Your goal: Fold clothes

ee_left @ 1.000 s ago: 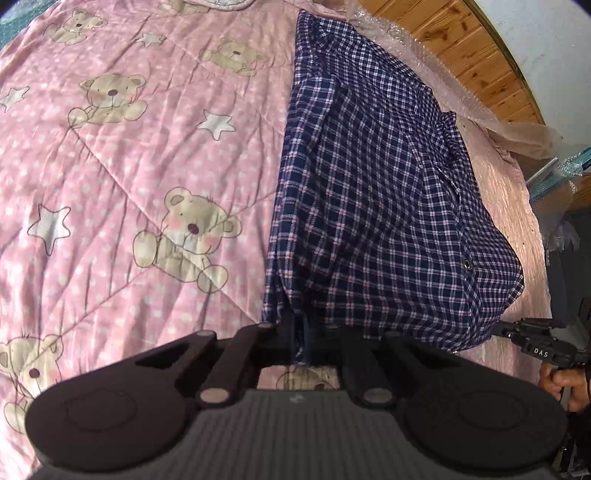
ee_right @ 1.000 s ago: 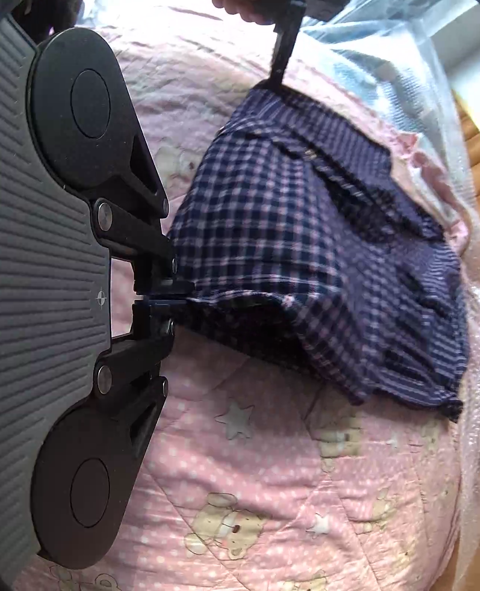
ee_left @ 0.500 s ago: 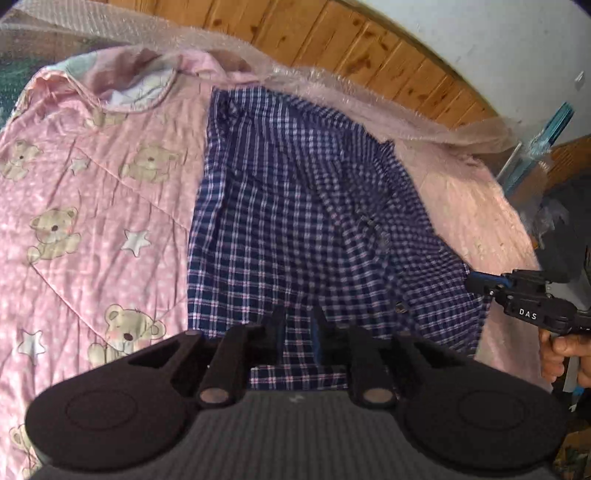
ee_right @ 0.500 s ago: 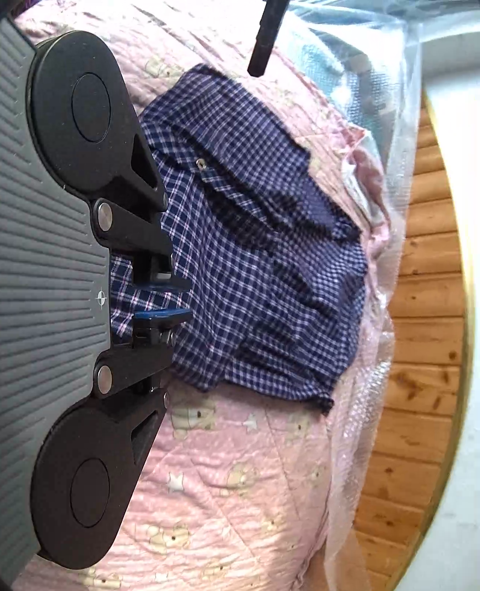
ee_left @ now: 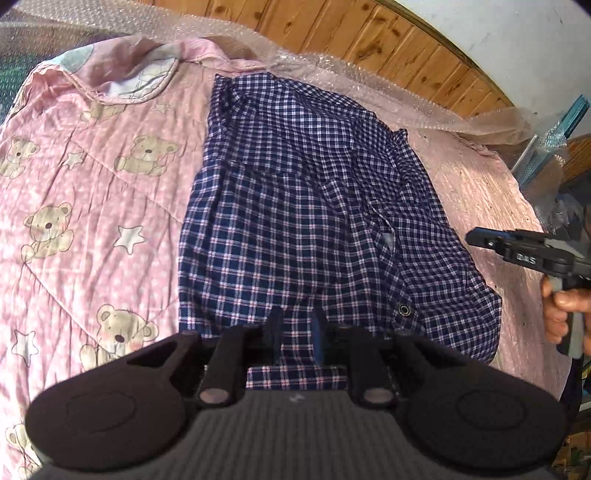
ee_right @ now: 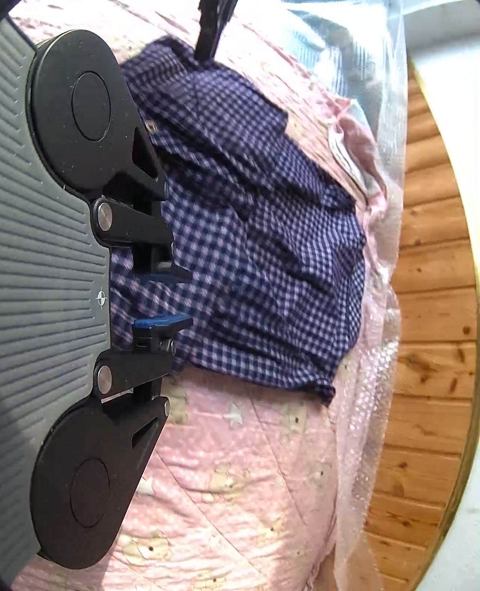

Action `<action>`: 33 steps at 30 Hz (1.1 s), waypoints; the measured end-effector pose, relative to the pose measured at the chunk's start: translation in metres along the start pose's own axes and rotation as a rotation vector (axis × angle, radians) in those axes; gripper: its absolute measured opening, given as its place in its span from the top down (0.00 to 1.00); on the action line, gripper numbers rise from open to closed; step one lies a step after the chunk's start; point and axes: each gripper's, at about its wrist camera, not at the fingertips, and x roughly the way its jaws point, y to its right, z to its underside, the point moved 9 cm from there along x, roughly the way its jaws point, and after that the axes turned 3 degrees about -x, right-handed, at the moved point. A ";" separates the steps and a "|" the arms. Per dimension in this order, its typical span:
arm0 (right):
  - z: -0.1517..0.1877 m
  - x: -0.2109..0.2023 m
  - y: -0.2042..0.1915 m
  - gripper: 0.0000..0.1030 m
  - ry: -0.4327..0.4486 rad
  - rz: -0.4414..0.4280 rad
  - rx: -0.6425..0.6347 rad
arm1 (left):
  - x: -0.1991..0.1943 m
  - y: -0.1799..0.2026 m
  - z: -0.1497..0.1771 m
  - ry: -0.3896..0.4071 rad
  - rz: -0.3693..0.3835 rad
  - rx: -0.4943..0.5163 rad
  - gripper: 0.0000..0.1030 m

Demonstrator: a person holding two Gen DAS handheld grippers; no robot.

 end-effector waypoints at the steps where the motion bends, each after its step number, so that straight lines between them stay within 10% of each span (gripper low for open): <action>1: 0.007 0.018 0.005 0.77 -0.044 0.008 -0.005 | 0.010 -0.004 0.005 -0.030 -0.037 0.007 0.83; 5: 0.018 0.057 0.014 0.73 -0.114 0.005 0.005 | 0.022 -0.021 0.014 -0.055 -0.119 -0.015 0.84; 8: -0.003 0.036 0.001 0.72 -0.006 -0.006 0.035 | 0.009 -0.019 0.006 0.001 -0.096 -0.036 0.75; 13: -0.020 0.043 -0.070 0.52 0.040 -0.332 0.145 | 0.008 -0.025 -0.006 0.032 -0.117 -0.064 0.68; 29: -0.010 0.103 -0.111 0.59 -0.085 -0.401 0.249 | 0.012 -0.039 -0.025 0.075 -0.015 -0.129 0.69; 33: -0.012 0.101 -0.116 0.87 -0.089 -0.383 0.241 | 0.015 -0.046 -0.032 0.059 0.019 -0.150 0.69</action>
